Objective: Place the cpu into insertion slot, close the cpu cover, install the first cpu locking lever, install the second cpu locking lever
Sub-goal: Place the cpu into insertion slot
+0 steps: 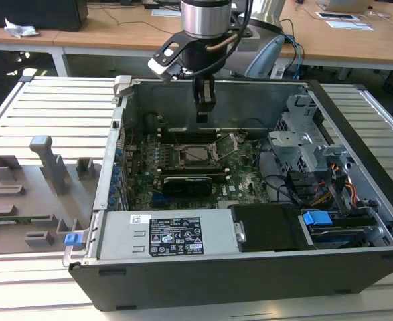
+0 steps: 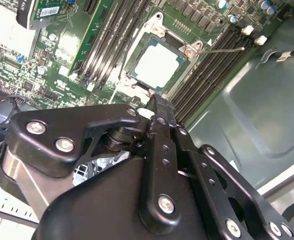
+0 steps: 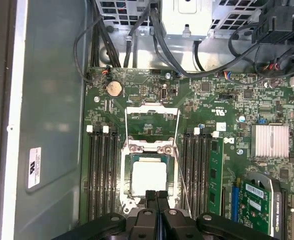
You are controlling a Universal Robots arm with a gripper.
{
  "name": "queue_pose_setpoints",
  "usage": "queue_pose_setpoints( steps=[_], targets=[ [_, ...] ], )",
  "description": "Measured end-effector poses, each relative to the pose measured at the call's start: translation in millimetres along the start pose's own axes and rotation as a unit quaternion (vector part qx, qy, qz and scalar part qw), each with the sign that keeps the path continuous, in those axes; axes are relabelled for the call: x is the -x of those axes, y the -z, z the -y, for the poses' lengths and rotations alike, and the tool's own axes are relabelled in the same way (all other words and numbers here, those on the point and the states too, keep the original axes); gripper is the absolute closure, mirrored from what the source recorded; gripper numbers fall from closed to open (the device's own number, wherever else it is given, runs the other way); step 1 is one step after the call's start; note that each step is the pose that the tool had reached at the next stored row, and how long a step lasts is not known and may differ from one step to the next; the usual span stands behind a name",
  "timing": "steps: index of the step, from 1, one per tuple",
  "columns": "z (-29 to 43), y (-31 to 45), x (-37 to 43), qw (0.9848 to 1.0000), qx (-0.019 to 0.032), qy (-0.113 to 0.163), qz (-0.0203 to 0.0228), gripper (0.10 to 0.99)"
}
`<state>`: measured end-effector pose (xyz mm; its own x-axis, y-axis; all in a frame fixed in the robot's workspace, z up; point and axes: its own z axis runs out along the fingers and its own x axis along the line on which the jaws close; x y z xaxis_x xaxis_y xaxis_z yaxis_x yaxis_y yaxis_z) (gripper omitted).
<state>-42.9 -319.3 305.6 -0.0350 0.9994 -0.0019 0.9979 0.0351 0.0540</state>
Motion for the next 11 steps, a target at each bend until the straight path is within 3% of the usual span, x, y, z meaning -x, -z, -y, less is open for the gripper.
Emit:
queue_pose_setpoints(
  steps=[7, 11],
  targets=[
    [-0.9, 15.9, 0.0, 1.0, 0.0, 0.0, 0.0, 0.98],
    [-1.9, 32.7, 0.1, 1.0, 0.0, 0.0, 0.0, 0.98]
  ],
)
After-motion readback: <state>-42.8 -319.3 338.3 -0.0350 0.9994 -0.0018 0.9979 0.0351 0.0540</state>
